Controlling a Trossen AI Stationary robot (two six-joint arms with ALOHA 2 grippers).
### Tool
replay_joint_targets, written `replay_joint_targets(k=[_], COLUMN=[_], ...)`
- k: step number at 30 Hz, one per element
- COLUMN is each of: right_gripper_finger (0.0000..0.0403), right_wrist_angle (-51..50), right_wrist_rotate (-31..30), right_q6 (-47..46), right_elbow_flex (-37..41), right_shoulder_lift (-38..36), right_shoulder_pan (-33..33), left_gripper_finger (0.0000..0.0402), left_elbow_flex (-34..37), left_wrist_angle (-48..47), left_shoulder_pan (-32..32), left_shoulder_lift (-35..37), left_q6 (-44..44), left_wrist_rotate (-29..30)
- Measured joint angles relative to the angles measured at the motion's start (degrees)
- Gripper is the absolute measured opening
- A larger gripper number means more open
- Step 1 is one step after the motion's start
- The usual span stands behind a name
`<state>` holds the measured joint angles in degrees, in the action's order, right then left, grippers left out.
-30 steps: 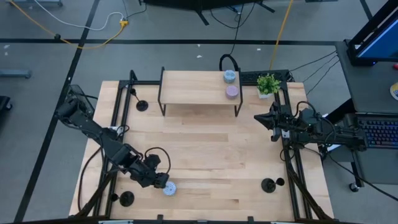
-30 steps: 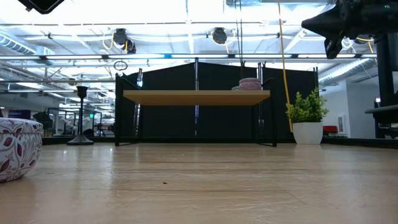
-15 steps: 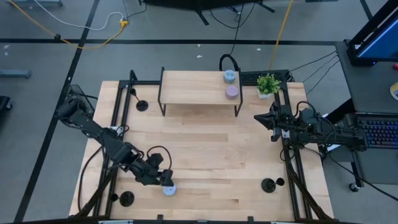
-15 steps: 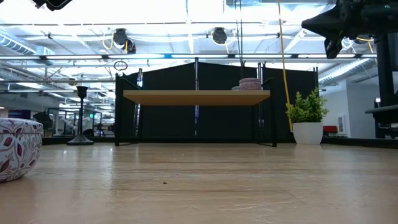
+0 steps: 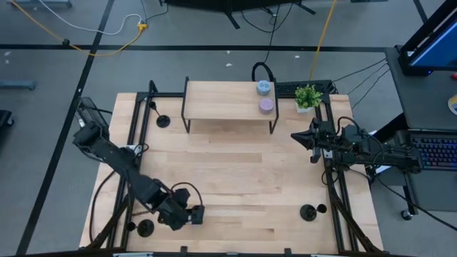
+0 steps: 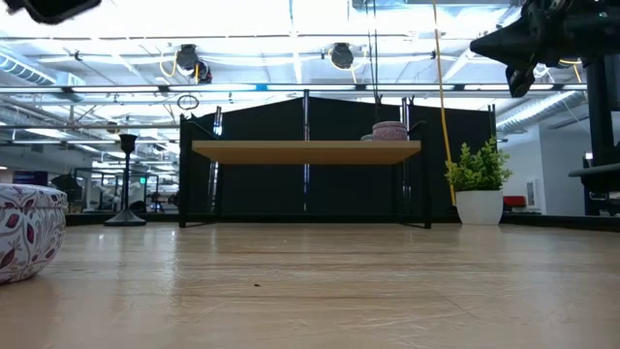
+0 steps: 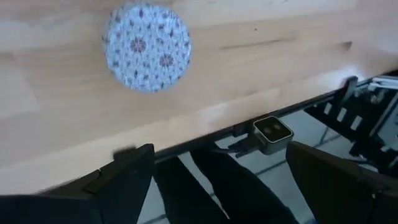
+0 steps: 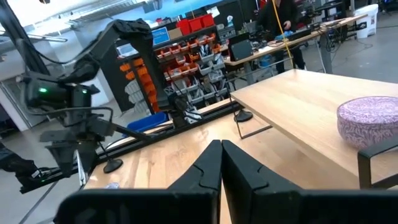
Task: Pick & Place candle stick holders
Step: Put the red scented candle on the shelf
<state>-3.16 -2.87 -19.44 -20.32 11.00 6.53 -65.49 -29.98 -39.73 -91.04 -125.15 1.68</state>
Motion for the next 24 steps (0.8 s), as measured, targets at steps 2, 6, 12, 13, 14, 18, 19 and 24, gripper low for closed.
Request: replay_joint_targets(k=[2, 6, 12, 13, 14, 18, 19, 24], right_gripper_finger=[0.0002, 0.0002, 0.0002, 0.0002, 0.0002, 0.0002, 0.0002, 0.0002], right_wrist_angle=[0.03, 0.04, -0.08, -0.11, -0.12, -0.11, -0.11, -0.13], right_wrist_rotate=[-0.02, -0.01, -0.02, -0.02, 0.0, -0.01, -0.02, -0.02], right_q6=[0.71, 2.04, 2.16, 2.16, 2.18, 2.16, 2.17, 2.1], right_elbow_flex=[0.0, 0.0, -0.02, -0.04, -0.04, -0.04, -0.04, -0.04], right_shoulder_lift=[0.0, 0.0, 0.0, 0.0, 0.0, 0.0, 0.0, 0.0], right_shoulder_pan=[0.0, 0.01, 0.0, 0.0, -0.01, -0.01, 0.0, -0.01], left_gripper_finger=[0.0367, 0.0366, 0.0365, 0.0365, 0.0365, 0.0365, 0.0365, 0.0365], left_elbow_flex=[-2.89, -5.81, -5.97, -5.97, -5.97, -5.97, -5.97, -5.97], left_wrist_angle=[-5.73, -11.43, -12.48, -12.46, -12.5, -13.73, -13.69, -13.66], left_shoulder_pan=[-0.57, -0.5, 1.24, 1.66, 2.03, 2.96, 3.16, 4.09], left_shoulder_lift=[-1.58, -5.14, -8.38, -8.61, -8.8, -10.02, -10.16, -11.18], left_q6=[-0.63, 0.6, 4.4, 5.24, 6.19, 8.37, 8.99, 10.98], left_wrist_rotate=[0.01, -0.03, -0.21, -0.31, -0.2, -0.18, -0.18, -2.63])
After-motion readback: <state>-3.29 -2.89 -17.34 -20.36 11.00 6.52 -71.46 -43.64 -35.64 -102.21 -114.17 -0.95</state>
